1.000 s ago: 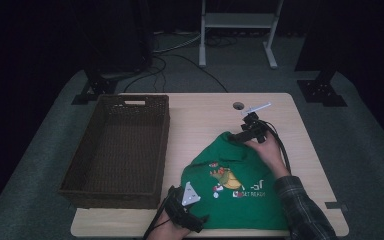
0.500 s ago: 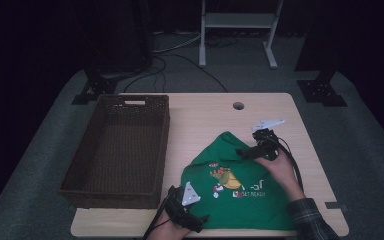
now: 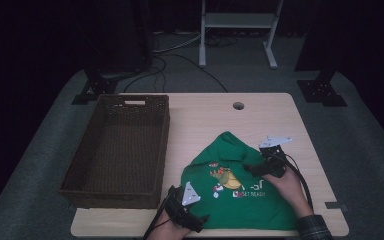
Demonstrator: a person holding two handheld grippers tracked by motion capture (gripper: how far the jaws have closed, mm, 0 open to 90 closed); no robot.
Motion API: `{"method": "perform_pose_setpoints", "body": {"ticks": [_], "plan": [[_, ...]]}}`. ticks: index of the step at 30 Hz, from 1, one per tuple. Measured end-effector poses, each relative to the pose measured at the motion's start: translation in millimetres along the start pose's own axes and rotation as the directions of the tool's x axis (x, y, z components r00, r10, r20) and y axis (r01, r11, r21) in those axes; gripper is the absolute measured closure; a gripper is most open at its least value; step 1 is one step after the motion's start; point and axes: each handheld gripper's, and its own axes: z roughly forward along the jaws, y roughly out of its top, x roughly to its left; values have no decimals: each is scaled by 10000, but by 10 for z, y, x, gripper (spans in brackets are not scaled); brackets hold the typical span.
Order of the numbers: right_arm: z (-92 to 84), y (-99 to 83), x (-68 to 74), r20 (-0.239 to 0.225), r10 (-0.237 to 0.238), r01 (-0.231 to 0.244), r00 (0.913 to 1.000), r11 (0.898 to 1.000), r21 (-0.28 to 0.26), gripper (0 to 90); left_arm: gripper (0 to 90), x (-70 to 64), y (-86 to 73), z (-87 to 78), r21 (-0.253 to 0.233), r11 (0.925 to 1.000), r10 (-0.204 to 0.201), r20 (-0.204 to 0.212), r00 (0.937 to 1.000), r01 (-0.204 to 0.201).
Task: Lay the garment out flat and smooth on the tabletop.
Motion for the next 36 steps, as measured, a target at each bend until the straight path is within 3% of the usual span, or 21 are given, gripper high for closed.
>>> {"method": "perform_pose_setpoints", "body": {"ticks": [4,15,18,21,36], "plan": [[20,-65,12,207,-147,146,9997,9999,20,0,0,0,0,0,-1,10000,0,-3,10000,0],[180,-204,41,-51,-359,361,9993,9984,425,0,0,1,-3,-5,6,10000,25,10,10000,-25],[176,-223,41,-36,-328,329,9995,9990,296,0,0,6,-9,-12,-38,10000,-66,40,10000,66],[169,-232,52,56,-267,266,9996,9992,285,0,0,34,-11,-24,-166,9989,-440,204,9988,444],[3,-394,146,-118,-446,449,9989,9986,268,0,1,52,7,-58,-49,9997,-254,140,9996,255]]}}
